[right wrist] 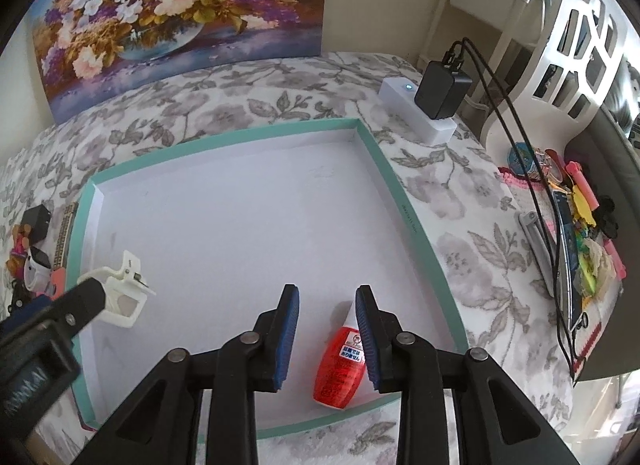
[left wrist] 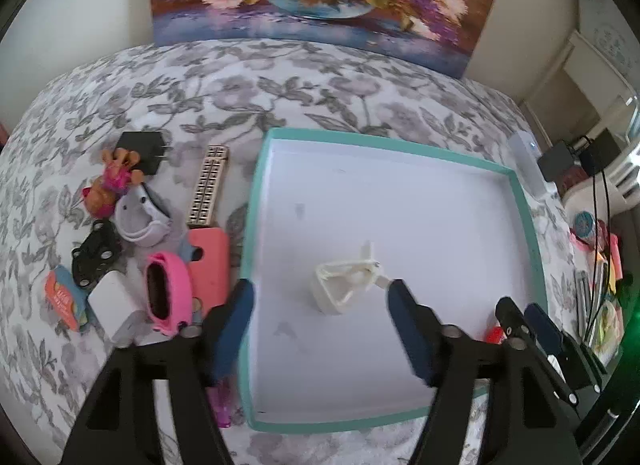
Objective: Organize rigid objects
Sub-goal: 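Carry both items over the tray and open both tools to drop them, then move both tools back toward the remaining items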
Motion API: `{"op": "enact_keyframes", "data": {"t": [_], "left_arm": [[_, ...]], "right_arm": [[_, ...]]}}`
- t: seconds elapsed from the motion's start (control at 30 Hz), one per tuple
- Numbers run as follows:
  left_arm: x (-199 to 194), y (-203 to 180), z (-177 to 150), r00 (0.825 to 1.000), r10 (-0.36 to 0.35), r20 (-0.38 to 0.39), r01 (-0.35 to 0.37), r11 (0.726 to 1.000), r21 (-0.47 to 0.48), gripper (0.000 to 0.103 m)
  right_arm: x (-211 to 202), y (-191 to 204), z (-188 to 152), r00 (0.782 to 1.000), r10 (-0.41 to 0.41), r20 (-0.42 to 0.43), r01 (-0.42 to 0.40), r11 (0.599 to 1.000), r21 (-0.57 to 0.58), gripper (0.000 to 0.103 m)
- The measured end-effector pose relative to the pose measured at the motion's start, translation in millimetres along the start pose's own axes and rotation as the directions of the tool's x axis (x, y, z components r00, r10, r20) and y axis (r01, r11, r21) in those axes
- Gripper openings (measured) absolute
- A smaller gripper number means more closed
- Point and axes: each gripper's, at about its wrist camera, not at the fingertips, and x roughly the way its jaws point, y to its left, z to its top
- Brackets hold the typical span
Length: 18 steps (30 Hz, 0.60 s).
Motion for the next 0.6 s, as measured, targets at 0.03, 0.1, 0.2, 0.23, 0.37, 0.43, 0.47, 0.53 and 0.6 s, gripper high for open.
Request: {"op": "enact_keyframes", "data": {"t": [0.03, 0.1, 0.2, 0.23, 0.37, 0.43, 0.47, 0.53, 0.6], "left_arm": [[0, 3, 1, 1.0, 0.007, 0.0, -0.007, 1.0, -0.01, 0.079], [-1, 9, 2, 1.0, 0.026, -0.002, -0.026, 0.999, -0.033, 0.081], [-2, 21, 4, 0.998, 0.06, -0.003, -0.06, 0.996, -0.068, 0.086], [-1, 25, 5, 0.998, 0.067, -0.005, -0.067, 0.995, -0.079, 0.087], [-1, 39, 6, 0.997, 0.081, -0.02, -0.083, 0.989, -0.124, 0.087], [-1, 45, 6, 0.995, 0.1, -0.024, -0.103, 0.985, -0.141, 0.087], [-1, 48, 6, 0.993, 0.118, -0.024, -0.121, 0.982, -0.147, 0.087], [-2, 52, 6, 0.989, 0.148, -0.023, -0.15, 0.977, -0.151, 0.087], [-4, 56, 6, 0.984, 0.179, -0.021, -0.18, 0.971, -0.158, 0.088]], "right_arm": [[1, 0, 0, 1.0, -0.001, -0.002, 0.001, 1.0, 0.001, 0.046], [1, 0, -1, 1.0, 0.003, -0.002, -0.003, 1.0, 0.007, 0.056], [1, -1, -1, 1.0, 0.015, -0.008, -0.015, 1.0, 0.022, 0.059], [1, -2, -1, 1.0, 0.013, -0.01, -0.012, 1.0, 0.027, 0.062], [3, -1, -2, 0.999, 0.028, -0.024, -0.027, 0.999, 0.045, 0.072], [4, -1, -3, 0.999, 0.04, -0.035, -0.038, 0.998, 0.052, 0.074], [5, 0, -4, 0.998, 0.044, -0.041, -0.042, 0.998, 0.055, 0.077], [6, 0, -4, 0.997, 0.055, -0.046, -0.053, 0.997, 0.06, 0.084], [7, 0, -5, 0.996, 0.069, -0.047, -0.066, 0.996, 0.067, 0.09]]}}
